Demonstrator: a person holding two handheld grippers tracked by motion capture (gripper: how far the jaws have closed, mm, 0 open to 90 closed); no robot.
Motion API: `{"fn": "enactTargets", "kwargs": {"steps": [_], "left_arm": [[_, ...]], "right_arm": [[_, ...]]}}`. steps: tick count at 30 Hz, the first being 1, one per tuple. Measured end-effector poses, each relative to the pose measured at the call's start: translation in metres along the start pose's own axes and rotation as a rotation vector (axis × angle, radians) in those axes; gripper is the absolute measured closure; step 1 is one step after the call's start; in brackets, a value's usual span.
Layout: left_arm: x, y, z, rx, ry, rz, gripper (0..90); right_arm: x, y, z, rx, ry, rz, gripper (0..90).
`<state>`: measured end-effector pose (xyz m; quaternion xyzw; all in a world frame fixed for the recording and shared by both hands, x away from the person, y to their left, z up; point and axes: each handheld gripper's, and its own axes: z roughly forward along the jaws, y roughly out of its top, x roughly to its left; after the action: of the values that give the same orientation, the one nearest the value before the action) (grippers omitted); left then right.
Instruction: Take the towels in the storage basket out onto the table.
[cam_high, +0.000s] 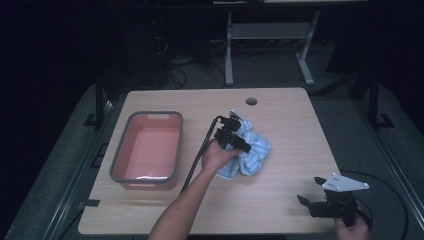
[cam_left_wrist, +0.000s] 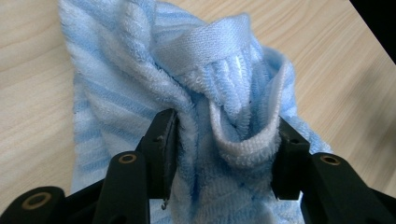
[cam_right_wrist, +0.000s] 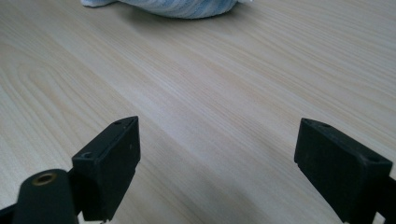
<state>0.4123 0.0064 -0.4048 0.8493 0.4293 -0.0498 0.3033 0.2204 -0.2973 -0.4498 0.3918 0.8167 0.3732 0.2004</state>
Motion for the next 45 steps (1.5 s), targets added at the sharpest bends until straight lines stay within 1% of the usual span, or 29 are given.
{"fn": "enactTargets", "kwargs": {"steps": [4,5,7,8,13,18,20,21,23,26,28,31,35,37,39,40,42,45], "left_arm": [[0.0,-0.001,0.001,-0.005,-0.003,-0.001,46.7],[0.0,-0.001,0.001,-0.012,-0.012,-0.004,46.4],[-0.001,-0.002,0.0,-0.019,-0.011,0.003,46.1],[-0.002,-0.003,0.0,-0.029,-0.01,-0.001,46.1],[0.001,-0.008,0.0,-0.033,-0.03,-0.007,41.0],[0.001,-0.009,-0.003,-0.058,-0.044,-0.016,36.5],[0.0,-0.01,-0.005,-0.068,-0.044,-0.011,34.5],[-0.001,-0.011,-0.007,-0.081,-0.041,-0.013,33.8],[-0.002,-0.012,-0.01,-0.088,-0.045,-0.008,33.7],[-0.001,-0.015,-0.017,-0.088,-0.044,0.006,33.1],[0.0,-0.016,-0.021,-0.097,-0.039,0.009,32.2],[0.0,-0.017,-0.025,-0.097,-0.044,0.005,31.6],[0.0,-0.02,-0.031,-0.109,-0.046,0.012,31.1],[0.001,-0.022,-0.033,-0.1,-0.031,0.022,31.0],[0.001,-0.025,-0.033,-0.108,-0.04,0.016,31.0],[0.002,-0.026,-0.034,-0.109,-0.038,0.016,30.9],[0.003,-0.028,-0.035,-0.111,-0.033,0.017,30.1],[0.004,-0.031,-0.037,-0.118,-0.041,0.014,29.7]], "right_arm": [[0.0,0.0,0.0,0.005,0.002,0.005,13.7],[0.0,0.0,0.0,0.005,0.002,0.007,13.7],[-0.001,0.0,0.0,0.0,0.0,0.002,13.7],[0.0,0.0,0.0,0.005,0.003,0.007,13.7],[0.0,0.001,0.002,0.006,0.008,-0.002,13.7],[0.0,0.001,0.003,0.01,0.006,0.0,13.7],[-0.001,0.001,0.003,0.008,0.002,-0.002,13.7],[-0.001,0.0,0.003,0.007,0.002,-0.002,13.7],[-0.001,0.0,0.002,0.014,0.002,0.009,13.7],[-0.001,0.0,0.003,0.015,0.004,0.001,13.7],[0.0,0.0,0.003,0.018,0.0,-0.002,13.7],[0.0,0.0,0.003,0.014,0.001,-0.001,13.7],[-0.002,0.0,0.003,0.017,-0.004,0.003,13.7],[-0.002,0.0,0.003,0.018,-0.006,0.005,13.7],[-0.002,0.0,0.003,0.017,-0.003,0.005,13.7],[-0.001,0.0,0.003,0.023,-0.001,0.011,13.7],[-0.001,0.0,0.003,0.024,-0.004,0.008,13.7],[-0.002,0.0,0.003,0.019,-0.007,0.003,13.7]]}}
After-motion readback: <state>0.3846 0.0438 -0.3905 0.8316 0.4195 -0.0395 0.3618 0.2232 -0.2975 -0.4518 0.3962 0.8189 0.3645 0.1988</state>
